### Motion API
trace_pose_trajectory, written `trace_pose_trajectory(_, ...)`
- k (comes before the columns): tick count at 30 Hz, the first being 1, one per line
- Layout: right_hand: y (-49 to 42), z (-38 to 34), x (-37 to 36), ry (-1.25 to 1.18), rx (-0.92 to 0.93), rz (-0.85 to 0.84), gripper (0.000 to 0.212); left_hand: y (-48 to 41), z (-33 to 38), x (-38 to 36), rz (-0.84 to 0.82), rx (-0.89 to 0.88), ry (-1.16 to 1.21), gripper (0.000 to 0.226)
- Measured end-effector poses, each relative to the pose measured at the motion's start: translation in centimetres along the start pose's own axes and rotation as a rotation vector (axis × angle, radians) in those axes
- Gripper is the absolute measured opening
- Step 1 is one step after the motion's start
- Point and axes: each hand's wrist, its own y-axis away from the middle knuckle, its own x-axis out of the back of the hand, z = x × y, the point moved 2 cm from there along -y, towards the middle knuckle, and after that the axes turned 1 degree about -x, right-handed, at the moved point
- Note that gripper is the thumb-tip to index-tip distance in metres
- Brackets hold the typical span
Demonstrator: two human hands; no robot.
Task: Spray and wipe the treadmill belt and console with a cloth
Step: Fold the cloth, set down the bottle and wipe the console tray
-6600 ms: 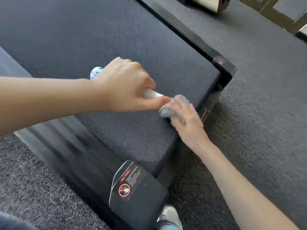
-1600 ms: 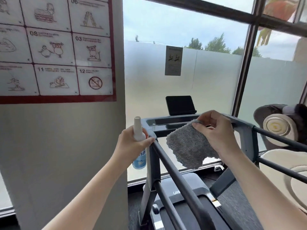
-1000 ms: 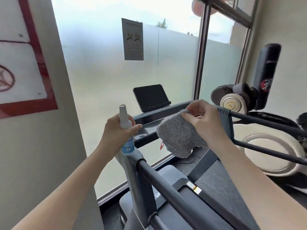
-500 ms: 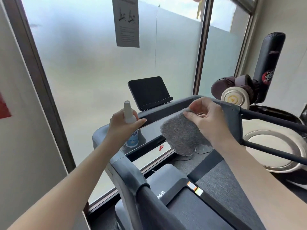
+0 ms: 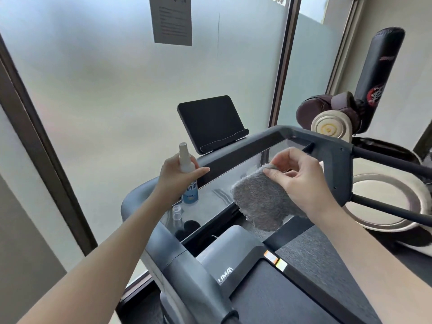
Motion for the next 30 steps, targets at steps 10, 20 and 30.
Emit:
trace_pose_trajectory(10, -1.6, 0.2, -2.8, 0.029, -0.034, -0.002, 0.013, -2.4, -4.7, 0.7, -0.060, 0.041, -0.039, 0.027)
trace_pose_trajectory(20, -2.2, -0.3, -4.3, 0.027, -0.031, -0.010, 0.018, -1.8, -5.6, 1.1, -0.135, 0.016, 0.023, 0.041)
trace_pose_trajectory(30, -1.9, -0.5, -4.2, 0.016, -0.035, 0.001, 0.016, -0.6, -4.8, 1.2, -0.120, 0.017, -0.095, 0.074)
